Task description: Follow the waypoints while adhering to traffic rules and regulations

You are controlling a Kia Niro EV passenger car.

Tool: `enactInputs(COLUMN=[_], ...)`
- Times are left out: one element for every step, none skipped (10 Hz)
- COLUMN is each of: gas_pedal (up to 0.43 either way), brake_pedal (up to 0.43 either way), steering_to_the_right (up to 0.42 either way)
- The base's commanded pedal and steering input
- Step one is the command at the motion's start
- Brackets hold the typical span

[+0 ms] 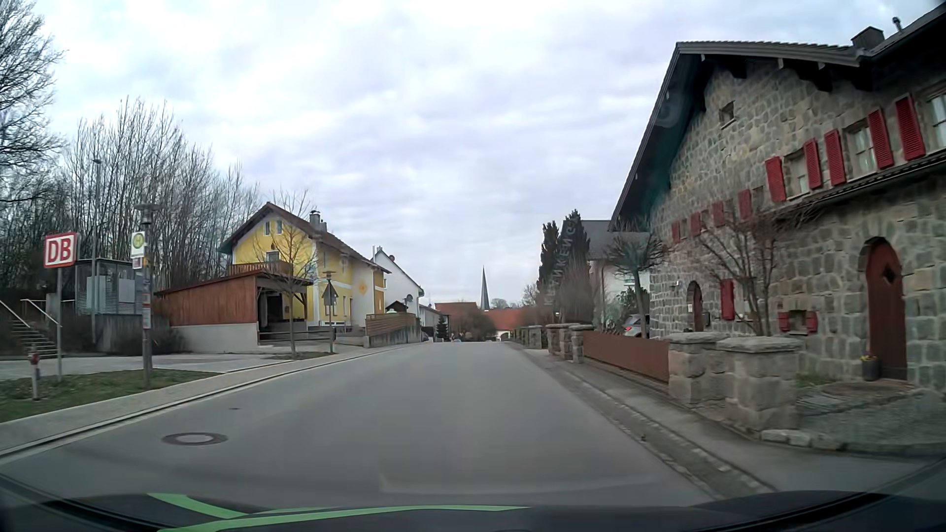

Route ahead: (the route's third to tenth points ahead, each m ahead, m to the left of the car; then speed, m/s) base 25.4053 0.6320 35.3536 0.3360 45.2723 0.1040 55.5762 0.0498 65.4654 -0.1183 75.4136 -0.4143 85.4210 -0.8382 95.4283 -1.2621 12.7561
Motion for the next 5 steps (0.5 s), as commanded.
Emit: enactInputs(gas_pedal=[0.138,0.138,0.138,0.138,0.138], brake_pedal=[0.000,0.000,0.000,0.000,0.000], steering_to_the_right=[0.007,0.007,0.006,0.006,0.005])
